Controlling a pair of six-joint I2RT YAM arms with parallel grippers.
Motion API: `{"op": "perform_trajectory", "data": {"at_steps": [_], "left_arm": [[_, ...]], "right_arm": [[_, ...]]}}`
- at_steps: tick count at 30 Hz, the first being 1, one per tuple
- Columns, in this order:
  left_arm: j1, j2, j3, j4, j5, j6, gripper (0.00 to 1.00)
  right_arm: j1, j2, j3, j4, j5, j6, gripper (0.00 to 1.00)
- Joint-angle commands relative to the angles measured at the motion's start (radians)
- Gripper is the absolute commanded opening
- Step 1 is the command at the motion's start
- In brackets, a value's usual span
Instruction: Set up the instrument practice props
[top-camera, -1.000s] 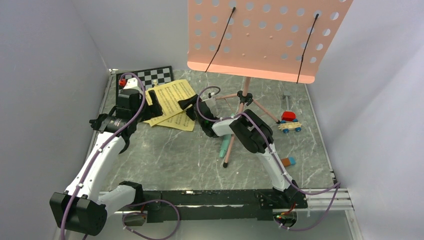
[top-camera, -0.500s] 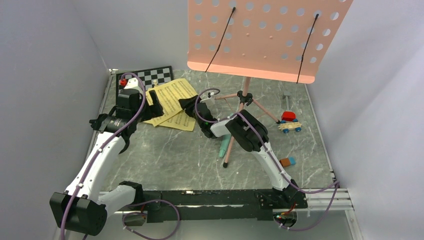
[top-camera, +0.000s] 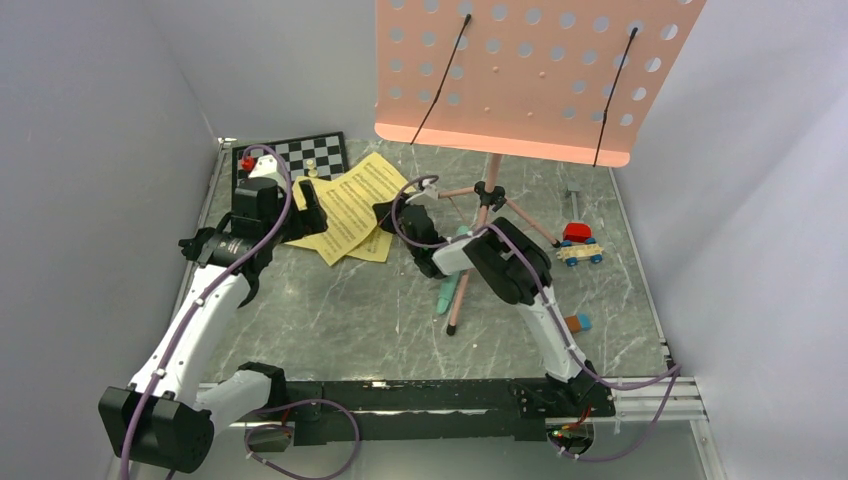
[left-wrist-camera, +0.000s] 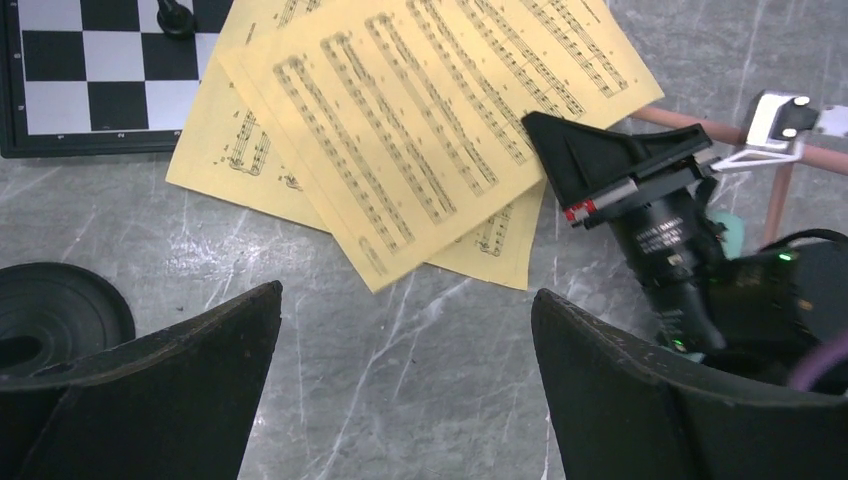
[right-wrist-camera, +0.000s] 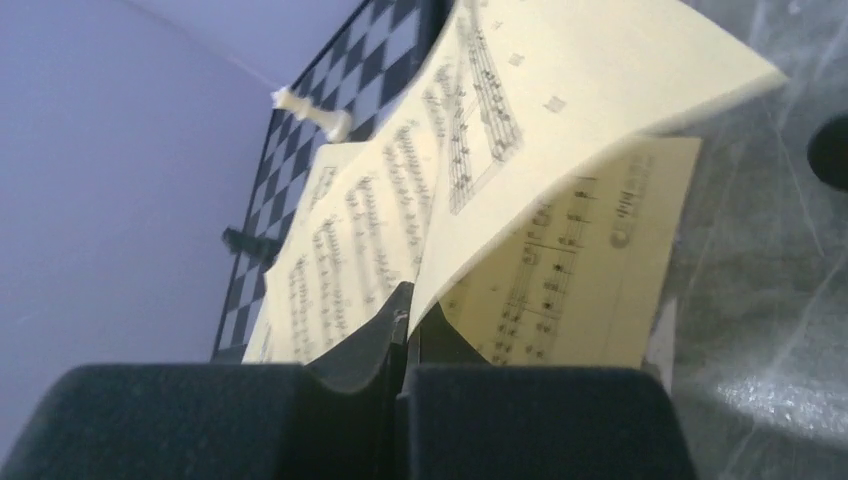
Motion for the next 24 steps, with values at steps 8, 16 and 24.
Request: {"op": "perform_trajectory", "data": {"at_steps": [8,16,24], "left_arm": [[0.005,-0.086,0.031,0.094,0.081,0.074,0.99],[0.005,-0.092,0.036,0.094,0.080,0.083,0.99],[0.005,-0.098,0.022,0.185,0.231,0.077,0.98]], "right_arm": [[0.090,-0.619,-0.232,-0.311,-0.289,-0.484,0.00],[0.123,-1.007,-0.361,-0.738,-0.354,-0.556,0.00],[0.196,-1.474,-0.456,-1.152,-0.156,-0.627,0.00]]}}
